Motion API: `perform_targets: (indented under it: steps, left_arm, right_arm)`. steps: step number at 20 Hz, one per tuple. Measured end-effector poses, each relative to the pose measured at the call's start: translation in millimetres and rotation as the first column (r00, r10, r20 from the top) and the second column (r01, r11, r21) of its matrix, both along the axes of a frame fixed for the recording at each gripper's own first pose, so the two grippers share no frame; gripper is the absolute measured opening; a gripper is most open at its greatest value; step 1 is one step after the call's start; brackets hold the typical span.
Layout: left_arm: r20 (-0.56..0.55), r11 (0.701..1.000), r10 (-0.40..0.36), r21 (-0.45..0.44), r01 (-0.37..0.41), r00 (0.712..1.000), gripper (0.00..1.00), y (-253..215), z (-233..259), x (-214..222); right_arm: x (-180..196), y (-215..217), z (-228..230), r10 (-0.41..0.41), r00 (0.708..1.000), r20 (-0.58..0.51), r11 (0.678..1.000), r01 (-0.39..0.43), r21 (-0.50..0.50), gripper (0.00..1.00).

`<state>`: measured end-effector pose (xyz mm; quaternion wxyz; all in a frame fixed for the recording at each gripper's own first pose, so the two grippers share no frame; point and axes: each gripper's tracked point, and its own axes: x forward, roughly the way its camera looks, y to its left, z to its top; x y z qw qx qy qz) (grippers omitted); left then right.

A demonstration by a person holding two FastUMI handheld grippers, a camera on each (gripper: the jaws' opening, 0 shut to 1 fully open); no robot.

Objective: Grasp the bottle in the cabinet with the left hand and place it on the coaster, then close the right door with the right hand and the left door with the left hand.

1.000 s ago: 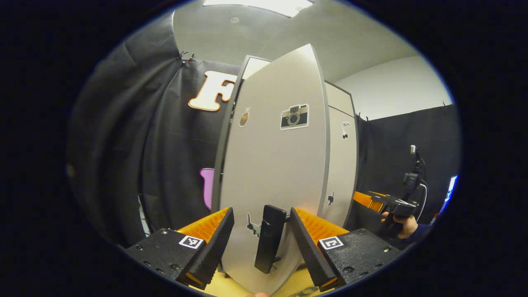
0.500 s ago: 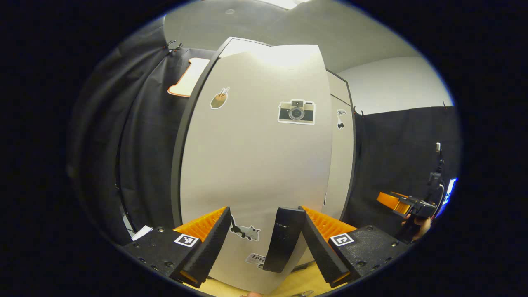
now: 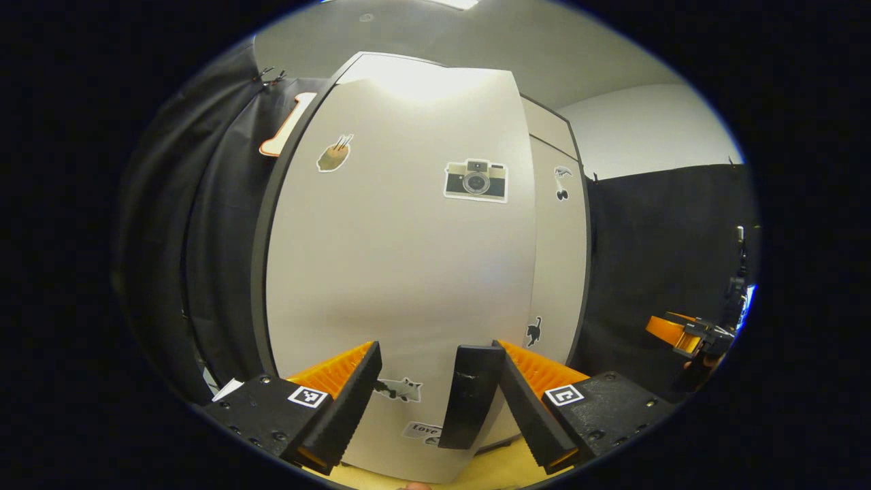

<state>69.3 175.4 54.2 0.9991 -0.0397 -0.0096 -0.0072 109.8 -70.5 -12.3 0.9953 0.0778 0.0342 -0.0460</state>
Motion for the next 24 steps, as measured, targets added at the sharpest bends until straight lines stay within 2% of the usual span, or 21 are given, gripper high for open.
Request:
perform_targets:
  steps: [1,2,3,11,13,15,21,22,24]
  left_arm:
    - [0.0,1.0,0.0,0.003,0.0,1.0,1.0,-0.9,-0.7,5.5]
    - [0.0,1.0,0.0,0.007,0.0,1.0,1.0,-1.2,-0.9,10.4]
    - [0.0,1.0,0.0,0.009,0.0,1.0,1.0,-1.7,-1.7,14.1]
    - [-0.005,0.999,0.033,0.04,-0.032,0.999,1.0,-3.2,-5.6,39.0]
    - [-0.005,0.997,0.042,0.057,-0.042,0.999,1.0,-2.2,-7.0,43.1]
    - [-0.005,0.997,0.047,0.066,-0.047,0.999,1.0,-1.6,-7.2,46.7]
    - [-0.008,0.994,0.068,0.087,-0.067,0.998,1.0,-0.5,-9.5,55.2]
    - [-0.009,0.993,0.071,0.092,-0.07,0.997,1.0,-0.2,-9.7,56.7]
    - [-0.009,0.993,0.07,0.092,-0.068,0.998,1.0,-0.8,-10.7,60.0]
  right_arm:
    - [-0.1,-0.6,-0.6,-0.001,1.0,-0.001,1.0,0.001,-0.006,1.0]
    - [-0.1,-2.8,-1.6,-0.003,1.0,-0.002,1.0,0.003,-0.014,0.97]
    - [-1.0,-4.3,-3.0,-0.004,1.0,-0.003,1.0,0.004,-0.023,1.0]
    - [-3.4,-22.0,-8.6,-0.025,1.0,-0.007,0.998,0.025,-0.052,1.0]
    - [-3.1,-24.6,-9.5,-0.03,1.0,-0.01,0.998,0.029,-0.052,0.97]
    - [-0.9,-25.4,-9.8,-0.03,0.999,-0.01,0.998,0.03,-0.053,1.0]
    - [0.7,-22.2,-11.1,-0.016,1.0,-0.01,0.998,0.015,-0.058,1.0]
    - [0.9,-22.0,-11.4,-0.015,1.0,-0.011,0.998,0.014,-0.06,0.97]
    - [0.5,-21.9,-13.0,-0.013,1.0,-0.014,0.998,0.012,-0.065,1.0]
